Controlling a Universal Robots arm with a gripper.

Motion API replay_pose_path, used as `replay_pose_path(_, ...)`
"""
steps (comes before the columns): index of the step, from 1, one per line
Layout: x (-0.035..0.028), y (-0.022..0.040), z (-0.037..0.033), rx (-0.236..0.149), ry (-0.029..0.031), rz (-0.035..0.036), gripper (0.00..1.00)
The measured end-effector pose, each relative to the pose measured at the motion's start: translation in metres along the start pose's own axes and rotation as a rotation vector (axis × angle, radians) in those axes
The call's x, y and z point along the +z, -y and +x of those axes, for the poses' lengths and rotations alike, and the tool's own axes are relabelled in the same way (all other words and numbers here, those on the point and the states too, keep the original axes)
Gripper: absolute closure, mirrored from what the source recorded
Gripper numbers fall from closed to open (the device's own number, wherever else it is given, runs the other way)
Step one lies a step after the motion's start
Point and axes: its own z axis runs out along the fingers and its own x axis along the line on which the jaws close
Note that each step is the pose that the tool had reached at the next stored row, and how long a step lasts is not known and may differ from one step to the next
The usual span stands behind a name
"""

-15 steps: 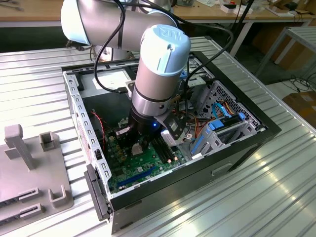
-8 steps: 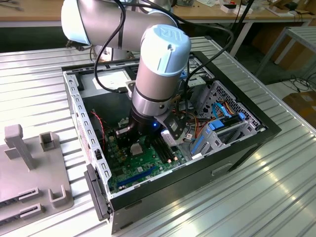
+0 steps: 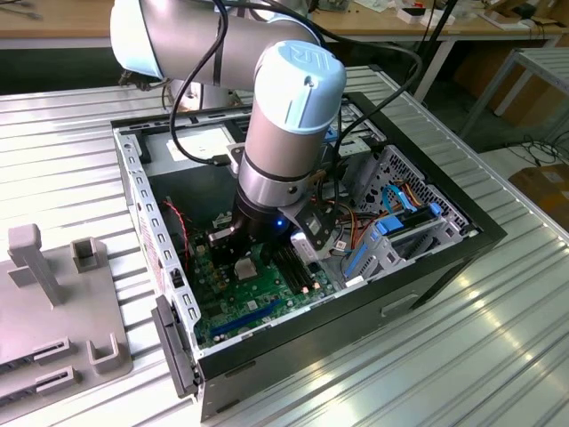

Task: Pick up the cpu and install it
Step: 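Place the cpu into insertion slot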

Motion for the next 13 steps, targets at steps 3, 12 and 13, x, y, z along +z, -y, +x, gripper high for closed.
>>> replay_pose_path(3, -0.0013, 0.0000, -0.0001, 0.000, -0.0001, 0.0001, 0.34)
replay_pose_path(12, -0.0041, 0.0000, -0.0001, 0.000, 0.0000, -0.0001, 0.34)
replay_pose_path(13, -0.0041, 0.0000, -0.0001, 0.000, 0.0000, 0.0000, 0.34)
